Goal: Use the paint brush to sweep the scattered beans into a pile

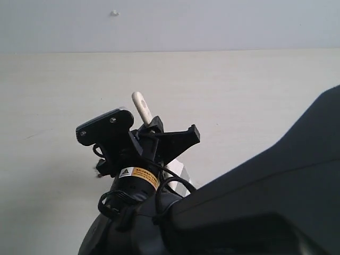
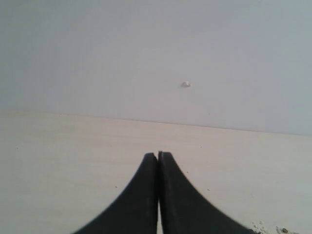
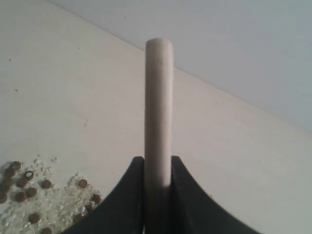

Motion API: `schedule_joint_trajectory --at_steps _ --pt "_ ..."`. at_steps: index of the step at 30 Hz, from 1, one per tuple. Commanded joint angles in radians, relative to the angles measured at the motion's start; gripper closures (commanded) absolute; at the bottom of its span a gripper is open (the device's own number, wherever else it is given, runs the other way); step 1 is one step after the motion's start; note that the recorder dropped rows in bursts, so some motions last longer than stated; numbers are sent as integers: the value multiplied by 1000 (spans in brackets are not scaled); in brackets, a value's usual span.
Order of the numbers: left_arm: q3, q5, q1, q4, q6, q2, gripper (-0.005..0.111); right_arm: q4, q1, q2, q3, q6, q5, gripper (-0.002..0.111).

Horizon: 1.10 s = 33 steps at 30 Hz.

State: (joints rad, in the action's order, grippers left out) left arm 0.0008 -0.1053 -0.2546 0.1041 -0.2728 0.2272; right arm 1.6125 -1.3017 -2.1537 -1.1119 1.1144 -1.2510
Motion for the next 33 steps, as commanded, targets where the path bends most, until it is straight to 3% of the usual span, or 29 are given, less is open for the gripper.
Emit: schedule_joint_trajectory --at_steps 1,21,33 --pt "-1 -1 -6 -3 -7 -6 107 0 -1 -25 -16 -71 30 108" --pt "-1 -1 -6 -3 -7 -6 107 -35 126 -25 -177 -170 30 108" --pt "-1 -1 -6 -3 -7 -6 107 28 91 59 -210 144 30 108"
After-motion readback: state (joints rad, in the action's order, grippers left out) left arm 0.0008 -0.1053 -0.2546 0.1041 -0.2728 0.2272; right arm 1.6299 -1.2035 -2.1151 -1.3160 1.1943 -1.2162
